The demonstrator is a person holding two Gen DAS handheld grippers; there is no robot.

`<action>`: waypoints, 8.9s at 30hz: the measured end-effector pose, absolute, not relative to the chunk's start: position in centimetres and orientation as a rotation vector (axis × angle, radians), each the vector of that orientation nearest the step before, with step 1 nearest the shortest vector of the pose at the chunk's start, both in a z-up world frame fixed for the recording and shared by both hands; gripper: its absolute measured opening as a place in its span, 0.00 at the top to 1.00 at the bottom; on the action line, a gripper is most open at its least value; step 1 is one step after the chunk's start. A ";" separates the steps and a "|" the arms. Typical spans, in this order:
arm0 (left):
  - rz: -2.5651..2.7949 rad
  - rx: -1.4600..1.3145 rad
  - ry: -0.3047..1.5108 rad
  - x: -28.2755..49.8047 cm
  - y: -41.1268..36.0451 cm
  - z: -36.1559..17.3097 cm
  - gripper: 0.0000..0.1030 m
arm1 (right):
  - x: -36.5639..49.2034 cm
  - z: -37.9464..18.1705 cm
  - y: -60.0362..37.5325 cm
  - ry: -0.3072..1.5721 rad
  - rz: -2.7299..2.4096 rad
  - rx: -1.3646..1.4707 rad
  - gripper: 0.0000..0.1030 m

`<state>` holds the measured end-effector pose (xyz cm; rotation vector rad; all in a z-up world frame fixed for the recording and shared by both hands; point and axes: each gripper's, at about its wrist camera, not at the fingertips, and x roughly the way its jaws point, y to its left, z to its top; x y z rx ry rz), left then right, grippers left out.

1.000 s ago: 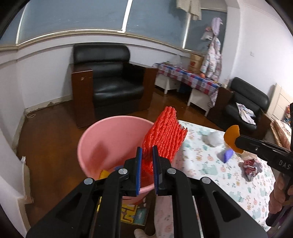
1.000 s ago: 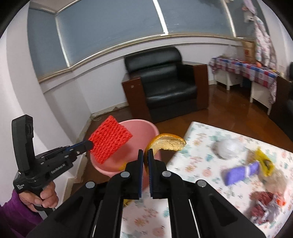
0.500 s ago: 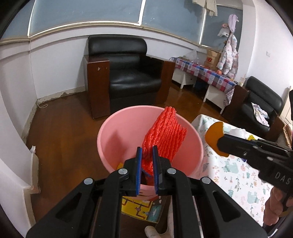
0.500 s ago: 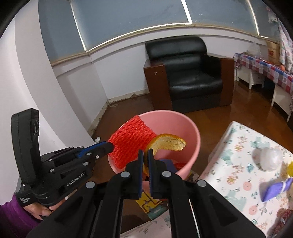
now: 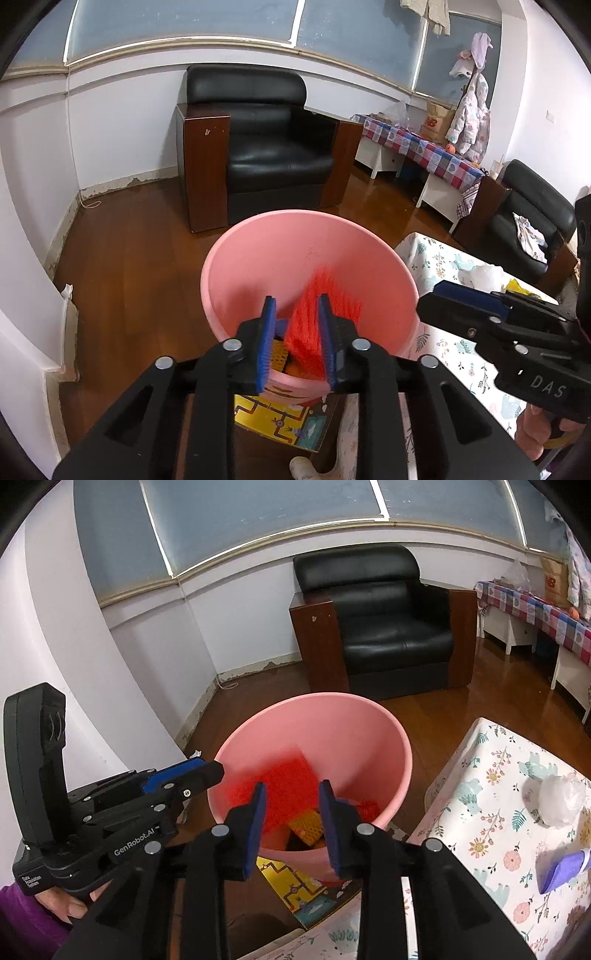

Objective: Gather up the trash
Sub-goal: 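Drop red net in pink bucket with left tool while right tool drops bread crust, then return both tools to the table and grasp the purple cloth with the left tool, then lift purple cloth with left tool while right tool grasps the patterned fabric scrap, then drop purple cloth in pink bucket with left tool while right tool drops fabric scrap, then move both open tools from the bucket back over the table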

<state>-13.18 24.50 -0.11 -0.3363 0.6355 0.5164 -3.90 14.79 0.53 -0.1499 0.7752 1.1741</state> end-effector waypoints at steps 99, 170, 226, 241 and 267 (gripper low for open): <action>-0.142 -0.016 0.831 5.2 1.3 -5.4 0.77 | 2.8 -5.7 -19.6 0.873 0.443 0.285 0.55; 0.459 -0.141 0.606 -13.3 19.7 1.8 0.77 | -1.9 4.6 6.7 0.725 1.002 0.073 0.92; 0.275 -0.104 0.712 -11.4 17.8 -1.6 0.65 | 2.7 -5.8 14.6 1.119 0.902 0.047 0.82; 0.273 -0.110 0.690 -11.4 18.1 -1.0 0.65 | 2.9 -2.4 11.8 1.106 0.854 0.106 1.00; 0.200 0.013 0.870 -3.2 15.9 -5.5 0.65 | -0.5 -0.5 -2.9 0.877 0.774 0.030 0.64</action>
